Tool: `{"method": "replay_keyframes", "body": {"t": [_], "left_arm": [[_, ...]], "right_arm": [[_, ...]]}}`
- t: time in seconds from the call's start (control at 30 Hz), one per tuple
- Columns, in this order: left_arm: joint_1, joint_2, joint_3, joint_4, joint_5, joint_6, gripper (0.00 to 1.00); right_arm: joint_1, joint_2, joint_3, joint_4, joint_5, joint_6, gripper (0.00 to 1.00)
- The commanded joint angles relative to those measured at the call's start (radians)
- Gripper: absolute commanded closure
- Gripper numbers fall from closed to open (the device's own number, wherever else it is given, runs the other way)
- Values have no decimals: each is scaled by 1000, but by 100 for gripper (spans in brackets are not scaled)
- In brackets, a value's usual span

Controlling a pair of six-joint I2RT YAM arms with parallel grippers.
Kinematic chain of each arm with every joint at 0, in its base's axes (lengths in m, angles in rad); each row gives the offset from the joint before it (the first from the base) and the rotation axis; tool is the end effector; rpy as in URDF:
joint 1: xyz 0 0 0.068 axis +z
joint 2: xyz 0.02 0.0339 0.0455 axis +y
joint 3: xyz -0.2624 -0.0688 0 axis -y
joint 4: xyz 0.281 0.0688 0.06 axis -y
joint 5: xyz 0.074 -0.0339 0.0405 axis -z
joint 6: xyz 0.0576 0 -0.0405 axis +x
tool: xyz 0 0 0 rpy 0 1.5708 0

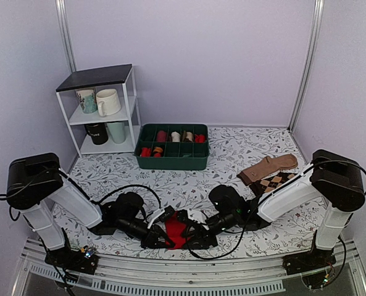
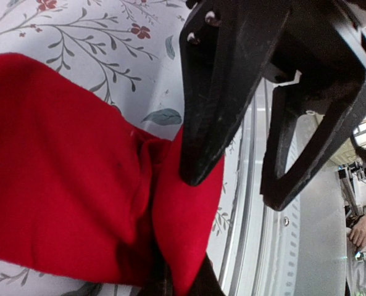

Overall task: Roll the socks
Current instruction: Roll the sock at the center of the board.

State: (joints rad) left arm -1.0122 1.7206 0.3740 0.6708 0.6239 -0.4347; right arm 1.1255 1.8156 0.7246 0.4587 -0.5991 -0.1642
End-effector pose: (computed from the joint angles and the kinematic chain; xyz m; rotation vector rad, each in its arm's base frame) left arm 0.1169 -0.2505 0.0368 1.0825 2.2857 -1.3982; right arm 0.1277 0.3430 0.0747 -1.6751 1.6263 1.1724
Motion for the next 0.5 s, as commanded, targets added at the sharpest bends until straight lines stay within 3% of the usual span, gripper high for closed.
{"method": "replay_keyframes", "body": {"t": [0.0, 0.3, 0.47], "left_arm": [[-1, 44, -39, -152, -14, 3, 100], [0, 42, -43, -151, -15, 4, 100], [-1, 40, -44, -150, -16, 2, 100]], "right_arm": [[7, 51, 29, -58, 41, 19, 55], [7, 87, 59, -109, 60, 41, 56], [7, 29, 28, -126, 76, 37, 52]]}}
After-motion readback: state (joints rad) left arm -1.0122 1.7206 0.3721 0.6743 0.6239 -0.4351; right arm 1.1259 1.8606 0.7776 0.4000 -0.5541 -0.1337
